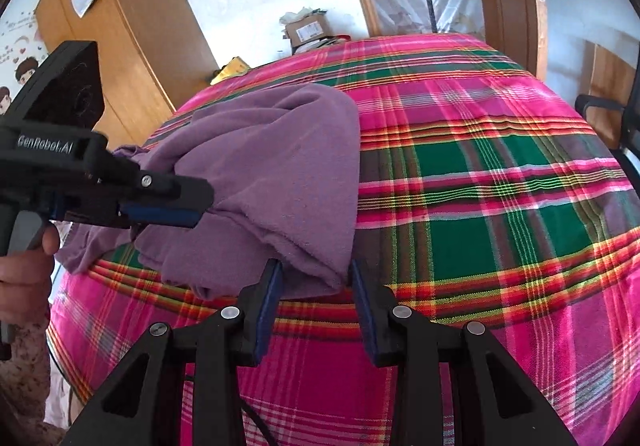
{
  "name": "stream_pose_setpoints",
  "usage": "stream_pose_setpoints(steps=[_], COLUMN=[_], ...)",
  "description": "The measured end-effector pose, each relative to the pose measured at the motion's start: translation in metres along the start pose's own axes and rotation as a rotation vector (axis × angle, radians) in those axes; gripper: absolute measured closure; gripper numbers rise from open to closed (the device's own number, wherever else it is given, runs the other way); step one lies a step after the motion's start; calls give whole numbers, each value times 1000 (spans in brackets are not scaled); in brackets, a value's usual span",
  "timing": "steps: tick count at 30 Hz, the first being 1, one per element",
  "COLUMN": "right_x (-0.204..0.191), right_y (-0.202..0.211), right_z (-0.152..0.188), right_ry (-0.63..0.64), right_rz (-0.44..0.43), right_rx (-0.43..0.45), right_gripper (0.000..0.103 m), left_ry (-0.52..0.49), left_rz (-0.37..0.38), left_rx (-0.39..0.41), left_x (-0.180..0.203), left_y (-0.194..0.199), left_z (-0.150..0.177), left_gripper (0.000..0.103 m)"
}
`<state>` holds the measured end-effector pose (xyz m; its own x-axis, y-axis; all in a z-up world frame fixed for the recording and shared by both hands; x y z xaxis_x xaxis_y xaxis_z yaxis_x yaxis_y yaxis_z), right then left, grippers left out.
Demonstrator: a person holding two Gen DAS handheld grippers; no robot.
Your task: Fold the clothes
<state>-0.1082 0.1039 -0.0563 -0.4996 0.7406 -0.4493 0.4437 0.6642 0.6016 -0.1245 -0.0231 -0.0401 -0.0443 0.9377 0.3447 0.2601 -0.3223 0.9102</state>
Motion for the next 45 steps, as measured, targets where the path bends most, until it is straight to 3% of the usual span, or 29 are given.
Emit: stream_pose_setpoints(steps=[4,11,16,21,23,26,32,38,43,45], right_x=[0,3,-2,-17,-24,-27,-36,-47,-51,-56], right_y=[1,-4,1,14,16,17,13,14,19,23], right_z=[1,-8,-24,-49,-59,-72,-87,-90,-96,-98], right_ry=[-5,-18,10,35,49,39,38,62,80,104], right_rz=[5,4,21,-43,-61,-99,-133,-148,-145,-150], right_rx=[0,-11,65,173,194,211,205,201,201,207], right_gripper=[79,79,91,92,92,92,92,92,92,92], left_ry=[45,103,141,168,159,93,-118,-262,-330,-306], left_rz=[13,26,67,100,106,68,-95,-157,-149,-169], left_rx=[-7,-5,-10,16,70,176,390,433,468,460], left_x=[-1,2,-2,-3,-2,-1,3,21,28,26], left_y=[-2,-8,-6,0,10,28,56,51,55,54], left_z=[-4,-9,-12,-15,-16,-18,-17,-15,-13,-20], left_gripper=[63,60,60,60,60,60,60,60,60,60])
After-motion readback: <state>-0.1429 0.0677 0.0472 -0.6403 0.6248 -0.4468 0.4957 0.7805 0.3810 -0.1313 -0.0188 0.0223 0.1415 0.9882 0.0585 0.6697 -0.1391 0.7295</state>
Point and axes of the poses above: each gripper's, at about its wrist camera, not at the fingertips, and y roughly against the way its jaws point, x to its right, z to its underside, the point moved 7 cm from there along -y, roughly the way its jaws point, and after that the axes turned 15 degrees about -z, right-handed, at the moved point
